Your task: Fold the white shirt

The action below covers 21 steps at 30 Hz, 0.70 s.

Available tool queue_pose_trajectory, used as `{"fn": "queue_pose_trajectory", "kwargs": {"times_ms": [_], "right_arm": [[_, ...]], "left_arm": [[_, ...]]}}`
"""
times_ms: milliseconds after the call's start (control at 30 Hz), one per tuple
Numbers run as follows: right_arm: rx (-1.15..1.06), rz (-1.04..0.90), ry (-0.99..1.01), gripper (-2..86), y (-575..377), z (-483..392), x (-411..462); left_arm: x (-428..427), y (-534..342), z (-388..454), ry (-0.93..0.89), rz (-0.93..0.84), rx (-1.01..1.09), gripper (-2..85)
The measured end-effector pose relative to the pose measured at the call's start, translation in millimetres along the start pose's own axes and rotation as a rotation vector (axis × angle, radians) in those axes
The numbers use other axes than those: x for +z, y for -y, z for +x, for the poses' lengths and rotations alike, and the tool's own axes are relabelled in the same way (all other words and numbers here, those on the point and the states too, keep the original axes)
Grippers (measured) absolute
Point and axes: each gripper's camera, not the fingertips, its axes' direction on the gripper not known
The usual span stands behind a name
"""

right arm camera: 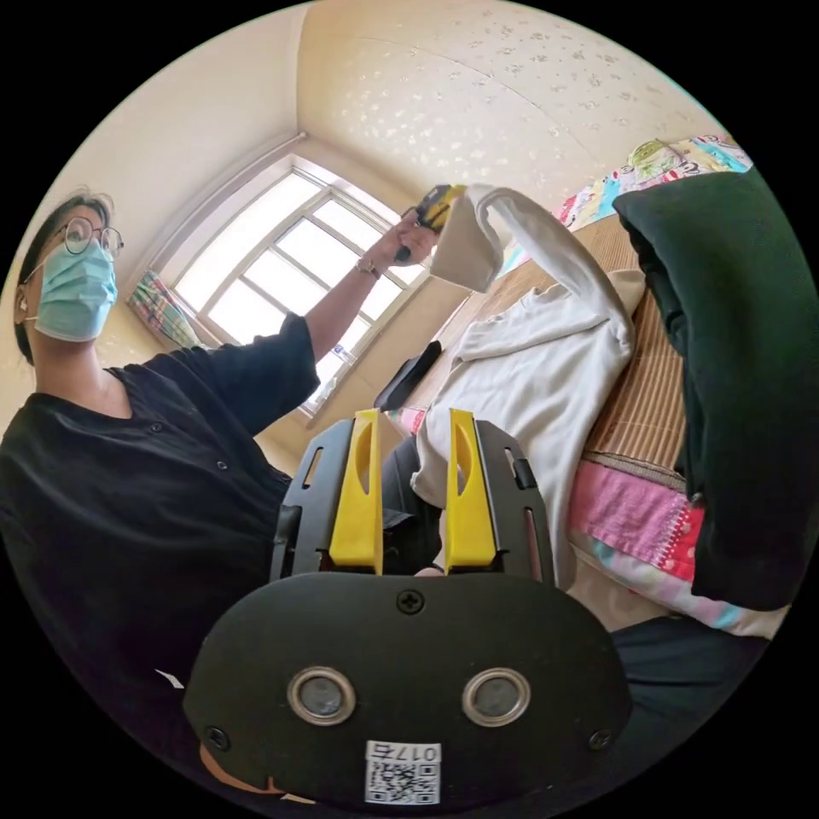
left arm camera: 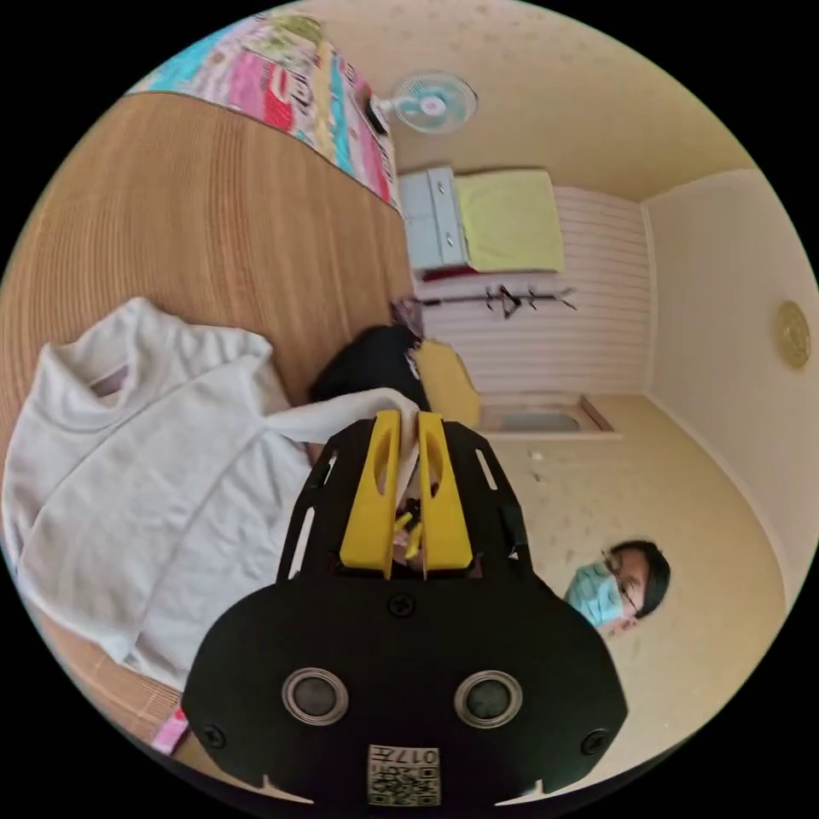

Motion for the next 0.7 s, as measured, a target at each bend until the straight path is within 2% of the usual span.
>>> {"fn": "queue_pose_trajectory", "kwargs": {"times_ms": [100, 167, 300, 433, 600, 700], "right_arm": [[-0.010, -0.037, -0.005, 12.1, 7.3, 0.7, 14.2], [-0.019, -0.065, -0.013, 12.2, 9.5, 0.1, 22.4], [0.002, -0.129, -0.014, 12.3, 6.5, 8.5, 36.9], [0.028, -0.151, 0.002, 12.3, 0.0, 17.0, 42.6], [0.053, -0.155, 0.044, 12.3, -7.1, 25.9, 51.5], [0.054, -0.163, 0.045, 12.2, -10.0, 25.3, 56.4]], "left_arm": [[2.5, -44.8, -39.4, 0.267, 0.054, -0.075, 11.8], [15.5, -77.4, -55.7, 0.348, 0.101, -0.083, 13.0], [54.9, -152.8, -95.1, 0.322, 0.212, -0.085, 12.6], [103.3, -200.0, -98.9, 0.325, 0.282, -0.013, 12.8], [166.0, -230.8, -81.5, 0.450, 0.476, 0.029, 15.7], [207.9, -223.5, -78.9, 0.569, 0.493, 0.021, 16.0]]}}
